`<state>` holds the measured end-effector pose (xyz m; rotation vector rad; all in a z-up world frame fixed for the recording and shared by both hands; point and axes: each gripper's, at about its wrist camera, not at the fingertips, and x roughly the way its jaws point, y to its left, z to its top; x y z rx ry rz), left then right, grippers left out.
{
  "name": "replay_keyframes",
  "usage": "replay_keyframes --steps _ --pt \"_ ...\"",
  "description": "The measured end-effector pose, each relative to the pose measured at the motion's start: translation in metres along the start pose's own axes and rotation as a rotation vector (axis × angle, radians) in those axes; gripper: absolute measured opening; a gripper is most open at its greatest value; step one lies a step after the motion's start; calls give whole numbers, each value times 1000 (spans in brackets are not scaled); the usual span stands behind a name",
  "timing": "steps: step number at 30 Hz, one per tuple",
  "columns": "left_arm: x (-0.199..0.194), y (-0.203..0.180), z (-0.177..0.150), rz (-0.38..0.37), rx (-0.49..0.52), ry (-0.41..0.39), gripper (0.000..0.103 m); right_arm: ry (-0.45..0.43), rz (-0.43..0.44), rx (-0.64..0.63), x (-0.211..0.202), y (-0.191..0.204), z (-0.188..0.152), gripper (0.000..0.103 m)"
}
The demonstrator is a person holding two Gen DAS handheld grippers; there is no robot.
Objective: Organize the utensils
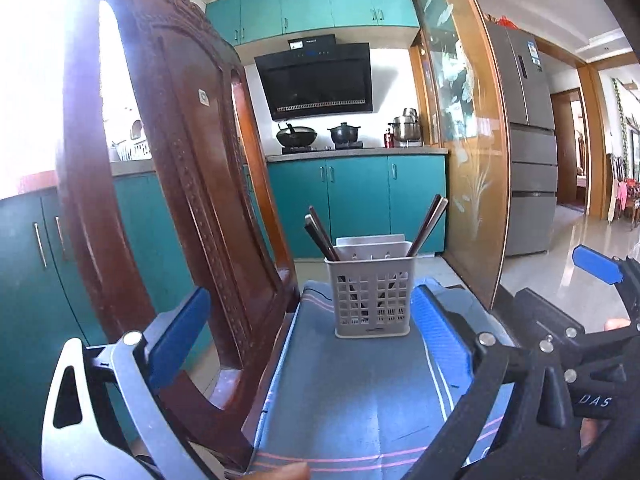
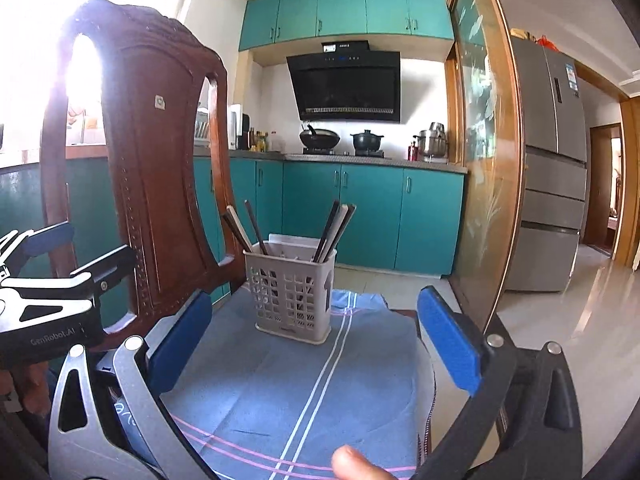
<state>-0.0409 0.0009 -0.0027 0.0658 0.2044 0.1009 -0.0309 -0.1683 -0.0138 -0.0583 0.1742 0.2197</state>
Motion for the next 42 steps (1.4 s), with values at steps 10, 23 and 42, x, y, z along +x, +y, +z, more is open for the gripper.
replay_keyframes --steps 10,23,42 --pt "-4 8 7 -19 -32 -1 100 -7 -14 -11 -8 6 -2 100" --pt "-4 11 9 -32 -41 5 100 -16 -15 -16 -12 9 -1 100" --pt "-5 5 8 -55 -25 15 100 -22 -17 -13 -13 8 0 100"
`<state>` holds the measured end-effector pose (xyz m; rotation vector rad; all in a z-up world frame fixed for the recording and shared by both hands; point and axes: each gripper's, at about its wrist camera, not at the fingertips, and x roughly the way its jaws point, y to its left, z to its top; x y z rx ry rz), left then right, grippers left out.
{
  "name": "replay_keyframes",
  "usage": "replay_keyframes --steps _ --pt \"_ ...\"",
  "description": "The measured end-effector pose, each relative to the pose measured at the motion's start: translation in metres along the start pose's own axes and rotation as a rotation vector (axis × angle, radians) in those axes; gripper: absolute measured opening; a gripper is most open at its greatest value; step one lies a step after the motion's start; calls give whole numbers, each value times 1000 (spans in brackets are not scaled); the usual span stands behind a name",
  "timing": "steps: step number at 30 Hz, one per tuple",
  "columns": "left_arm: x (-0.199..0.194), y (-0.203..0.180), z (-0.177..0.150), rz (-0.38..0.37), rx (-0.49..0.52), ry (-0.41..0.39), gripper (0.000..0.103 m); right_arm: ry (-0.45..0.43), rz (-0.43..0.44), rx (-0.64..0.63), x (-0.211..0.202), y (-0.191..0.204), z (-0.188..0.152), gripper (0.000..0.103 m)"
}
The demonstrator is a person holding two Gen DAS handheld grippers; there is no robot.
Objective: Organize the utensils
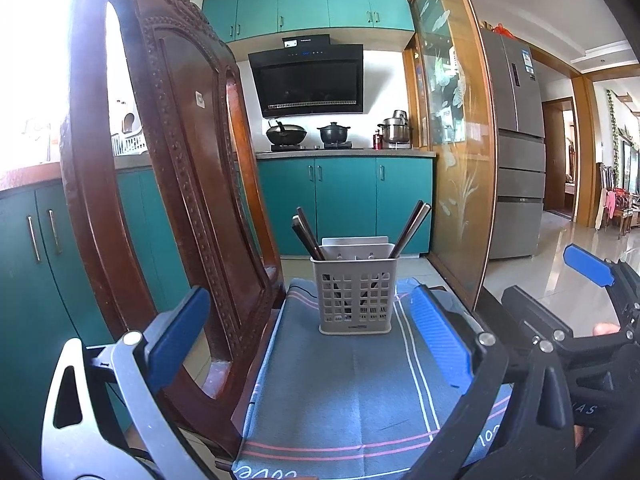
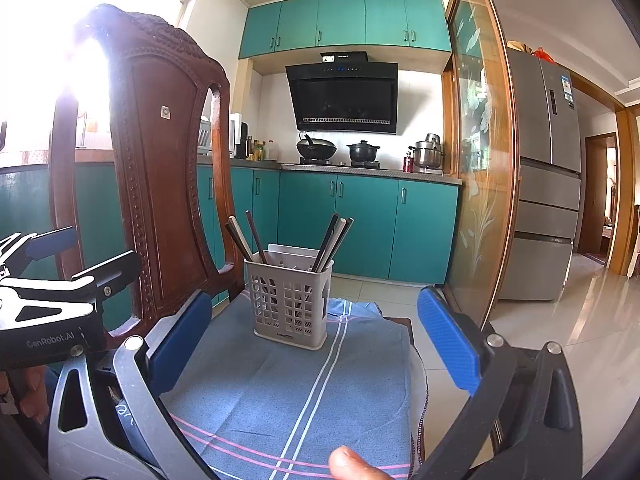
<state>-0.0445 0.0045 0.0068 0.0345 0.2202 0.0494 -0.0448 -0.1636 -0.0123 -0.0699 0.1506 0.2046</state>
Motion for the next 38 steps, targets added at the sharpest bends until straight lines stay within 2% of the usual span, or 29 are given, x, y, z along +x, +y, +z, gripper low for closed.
replay_keyframes --steps 16,32,35,38 --pt "2 6 0 -14 -23 11 100 -1 5 -11 1 1 0 100" --pt "5 2 -3 0 2 10 100 11 10 3 7 -3 -2 100" --pt "14 6 -5 -4 -13 39 100 48 -8 23 17 -12 -4 100" --pt "28 11 -5 20 -9 85 100 206 -61 53 57 -29 -15 100"
